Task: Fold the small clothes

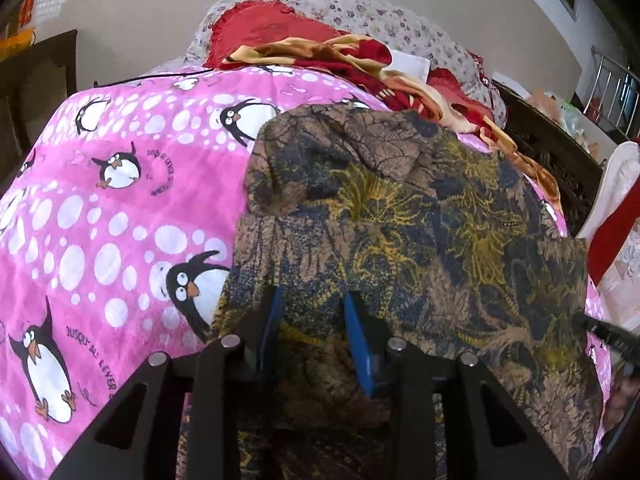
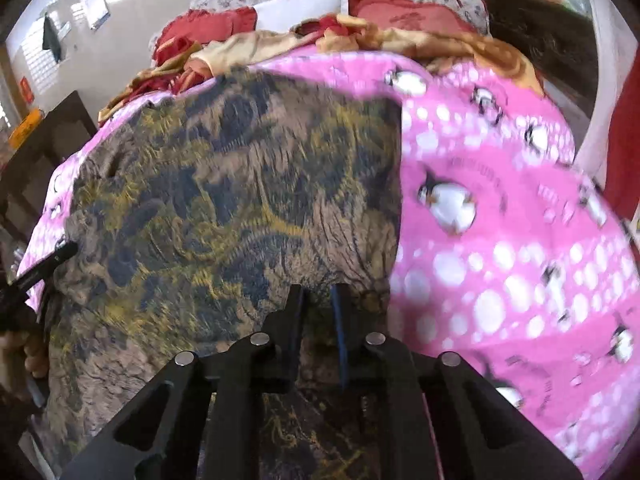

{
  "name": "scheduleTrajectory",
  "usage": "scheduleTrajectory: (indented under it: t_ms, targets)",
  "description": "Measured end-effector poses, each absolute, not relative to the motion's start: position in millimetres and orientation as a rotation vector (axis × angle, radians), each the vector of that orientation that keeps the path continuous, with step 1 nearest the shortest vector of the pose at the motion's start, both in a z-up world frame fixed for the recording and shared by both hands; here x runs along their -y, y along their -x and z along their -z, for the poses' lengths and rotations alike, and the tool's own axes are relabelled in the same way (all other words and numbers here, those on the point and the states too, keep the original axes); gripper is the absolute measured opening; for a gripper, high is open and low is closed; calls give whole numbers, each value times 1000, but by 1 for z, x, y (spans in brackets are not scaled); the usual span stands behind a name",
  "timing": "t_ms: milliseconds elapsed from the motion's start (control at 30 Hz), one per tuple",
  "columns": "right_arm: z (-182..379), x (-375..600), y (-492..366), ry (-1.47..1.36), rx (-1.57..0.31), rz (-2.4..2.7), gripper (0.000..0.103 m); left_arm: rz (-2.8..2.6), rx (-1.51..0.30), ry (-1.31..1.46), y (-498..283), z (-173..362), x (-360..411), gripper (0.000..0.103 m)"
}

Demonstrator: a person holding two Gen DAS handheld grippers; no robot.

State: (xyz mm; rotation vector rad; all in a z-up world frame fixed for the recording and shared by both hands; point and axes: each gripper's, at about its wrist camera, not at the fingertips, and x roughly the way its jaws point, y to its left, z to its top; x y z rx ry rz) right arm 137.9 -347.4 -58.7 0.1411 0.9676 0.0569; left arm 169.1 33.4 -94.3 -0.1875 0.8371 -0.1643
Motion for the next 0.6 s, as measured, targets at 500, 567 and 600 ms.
scheduleTrajectory:
  t_ms: [500,567,600]
  targets:
    - [70,368,-203,-161,-947,19,17,162,-839,184,-170,95,-35,35]
    - [62,366,-210,-132,-998,24,17,164,-838,188,-170,95,-34,35]
    - [53,363,-211,-136,-1010,36,17,164,-838,187,-169,95,-34,35]
